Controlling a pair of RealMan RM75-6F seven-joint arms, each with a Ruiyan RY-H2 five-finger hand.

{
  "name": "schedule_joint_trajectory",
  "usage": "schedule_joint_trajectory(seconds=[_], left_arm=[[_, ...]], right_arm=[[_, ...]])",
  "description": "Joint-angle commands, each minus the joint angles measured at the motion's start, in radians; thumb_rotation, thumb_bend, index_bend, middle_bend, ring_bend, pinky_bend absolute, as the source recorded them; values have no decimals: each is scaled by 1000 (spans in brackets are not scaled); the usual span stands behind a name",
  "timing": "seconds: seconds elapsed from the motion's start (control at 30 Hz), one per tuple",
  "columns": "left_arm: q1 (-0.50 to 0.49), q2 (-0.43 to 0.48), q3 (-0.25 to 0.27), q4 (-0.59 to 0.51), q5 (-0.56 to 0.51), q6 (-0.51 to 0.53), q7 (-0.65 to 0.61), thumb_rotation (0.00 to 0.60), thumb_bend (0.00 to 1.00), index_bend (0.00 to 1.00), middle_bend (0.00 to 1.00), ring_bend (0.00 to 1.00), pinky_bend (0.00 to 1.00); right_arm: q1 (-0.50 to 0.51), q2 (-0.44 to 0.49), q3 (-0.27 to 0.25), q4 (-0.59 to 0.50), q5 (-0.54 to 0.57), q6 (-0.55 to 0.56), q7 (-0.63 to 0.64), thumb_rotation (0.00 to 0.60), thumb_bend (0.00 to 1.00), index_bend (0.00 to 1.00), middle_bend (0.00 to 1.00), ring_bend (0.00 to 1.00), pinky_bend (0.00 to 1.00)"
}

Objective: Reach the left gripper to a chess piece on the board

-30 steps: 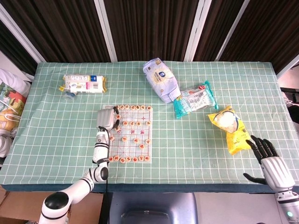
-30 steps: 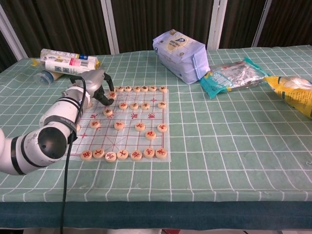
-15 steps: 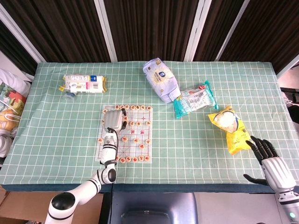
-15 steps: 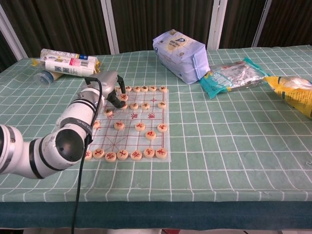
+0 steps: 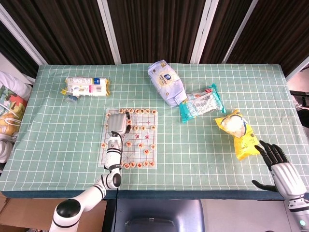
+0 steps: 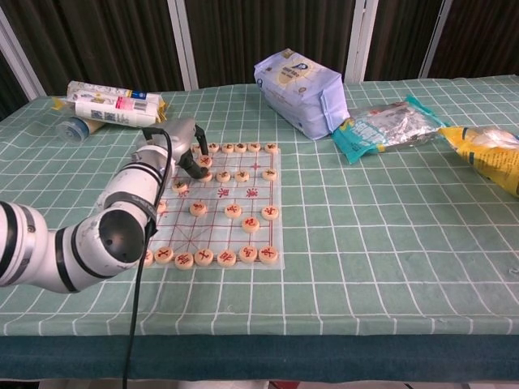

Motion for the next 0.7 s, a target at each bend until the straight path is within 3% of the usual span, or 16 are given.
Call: schedule_joint_trajectory(seconds=[0.03, 0.7], left_arm=[[-5, -4, -1, 4, -1, -2, 1, 600, 343, 495, 1000, 1000, 1000], [-10, 1, 0, 2, 2, -14, 0, 600, 361, 367, 1000, 1000, 1000]], right_arm=[[0, 0, 0, 0, 0, 0, -1, 600, 199, 0, 0, 0, 0], [-1, 0, 0, -5, 5, -2, -13, 600, 199, 0, 0, 0, 0]])
